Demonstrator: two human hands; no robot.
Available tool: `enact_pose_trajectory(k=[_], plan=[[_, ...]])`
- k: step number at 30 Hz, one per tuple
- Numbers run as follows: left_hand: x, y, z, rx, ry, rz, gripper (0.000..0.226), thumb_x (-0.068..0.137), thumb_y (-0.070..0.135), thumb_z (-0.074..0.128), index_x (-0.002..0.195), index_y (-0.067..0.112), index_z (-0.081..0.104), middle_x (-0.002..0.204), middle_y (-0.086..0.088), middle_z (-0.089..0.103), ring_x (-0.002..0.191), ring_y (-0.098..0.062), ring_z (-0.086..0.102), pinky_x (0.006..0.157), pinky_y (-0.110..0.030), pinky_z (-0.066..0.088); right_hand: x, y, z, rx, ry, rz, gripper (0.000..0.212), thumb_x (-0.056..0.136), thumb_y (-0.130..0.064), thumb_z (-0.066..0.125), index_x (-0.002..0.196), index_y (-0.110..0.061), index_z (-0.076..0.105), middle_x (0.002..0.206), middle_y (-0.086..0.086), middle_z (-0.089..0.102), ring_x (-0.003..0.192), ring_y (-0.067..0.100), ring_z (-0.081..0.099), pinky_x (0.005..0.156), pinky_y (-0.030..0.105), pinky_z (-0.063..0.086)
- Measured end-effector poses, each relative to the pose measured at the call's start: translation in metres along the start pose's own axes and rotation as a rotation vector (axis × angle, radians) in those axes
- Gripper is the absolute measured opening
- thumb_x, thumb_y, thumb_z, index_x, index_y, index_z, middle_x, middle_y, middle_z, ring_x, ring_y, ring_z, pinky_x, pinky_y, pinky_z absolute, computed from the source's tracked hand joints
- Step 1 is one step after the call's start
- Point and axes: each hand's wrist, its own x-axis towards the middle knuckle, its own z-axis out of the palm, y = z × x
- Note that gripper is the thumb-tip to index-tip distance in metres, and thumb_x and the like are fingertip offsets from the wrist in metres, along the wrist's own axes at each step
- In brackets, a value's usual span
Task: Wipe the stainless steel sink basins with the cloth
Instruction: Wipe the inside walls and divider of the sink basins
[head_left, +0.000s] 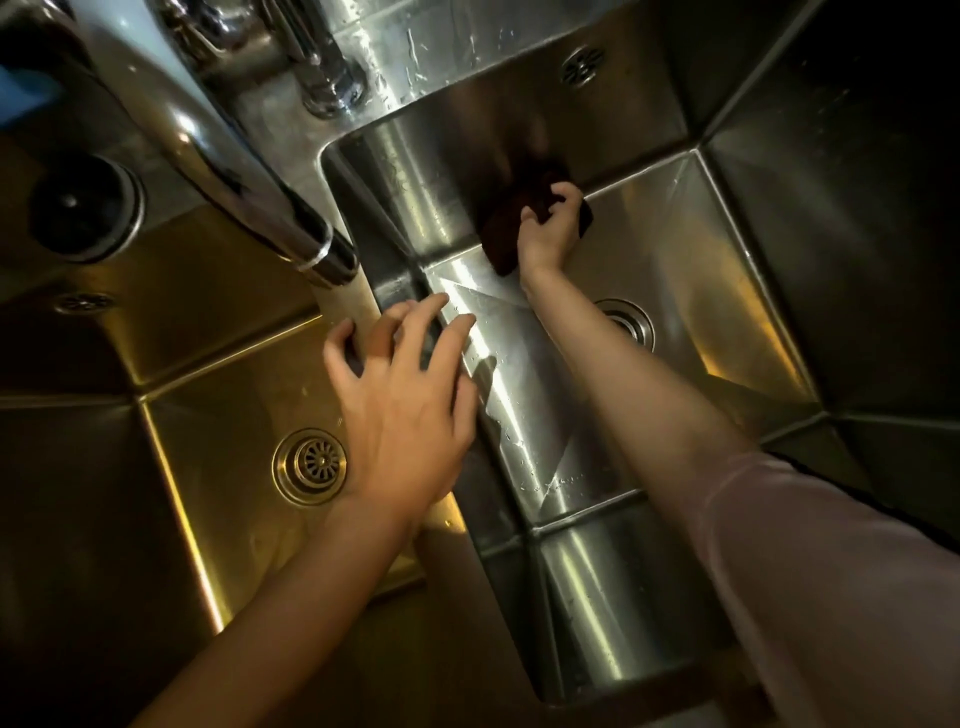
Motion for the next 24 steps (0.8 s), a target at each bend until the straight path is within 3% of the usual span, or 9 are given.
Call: enact_pose_trajectory(k=[8, 13, 18, 24], plan=[[0.0, 0.002, -0.003, -0.039, -0.028, -0.025, 0.038, 0.086, 0.028, 0.052, 0.123, 0.022, 0.057, 0.143, -0.002, 0.046, 0.132, -0.02, 0.035, 0.11, -0.054, 0.018, -0.034, -0.076, -0.037, 0.197, 0.033, -0.236, 0.042, 0.085, 0.003, 0.061, 0.125, -0.007, 0.051, 0.108, 0.004, 0.048, 0.109, 0.02, 0.051, 0.097, 0.032, 0.043], [0.0, 0.004, -0.005, -0.025, -0.054, -0.033, 0.035, 0.087, 0.03, 0.05, 0.12, 0.023, 0.061, 0.144, -0.002, 0.046, 0.133, -0.021, 0.036, 0.111, -0.057, 0.022, -0.05, -0.117, -0.06, 0.349, 0.069, -0.359, 0.041, 0.084, 0.006, 0.062, 0.122, -0.004, 0.052, 0.11, 0.004, 0.049, 0.108, 0.018, 0.049, 0.093, 0.021, 0.038], [0.0, 0.005, -0.005, -0.025, -0.053, -0.032, 0.033, 0.087, 0.03, 0.048, 0.116, 0.023, 0.063, 0.144, -0.002, 0.047, 0.135, -0.022, 0.037, 0.111, -0.057, 0.021, -0.03, -0.121, -0.068, 0.338, 0.084, -0.295, 0.039, 0.088, 0.006, 0.057, 0.125, -0.005, 0.048, 0.127, 0.013, 0.05, 0.122, 0.021, 0.047, 0.102, 0.032, 0.043], [0.0, 0.004, -0.003, -0.044, -0.025, -0.018, 0.032, 0.088, 0.029, 0.05, 0.114, 0.021, 0.065, 0.143, -0.004, 0.049, 0.136, -0.023, 0.037, 0.11, -0.059, 0.021, 0.011, -0.064, -0.056, 0.141, 0.025, -0.205, 0.04, 0.087, 0.007, 0.055, 0.124, -0.006, 0.047, 0.121, 0.008, 0.048, 0.118, 0.019, 0.047, 0.104, 0.037, 0.043]])
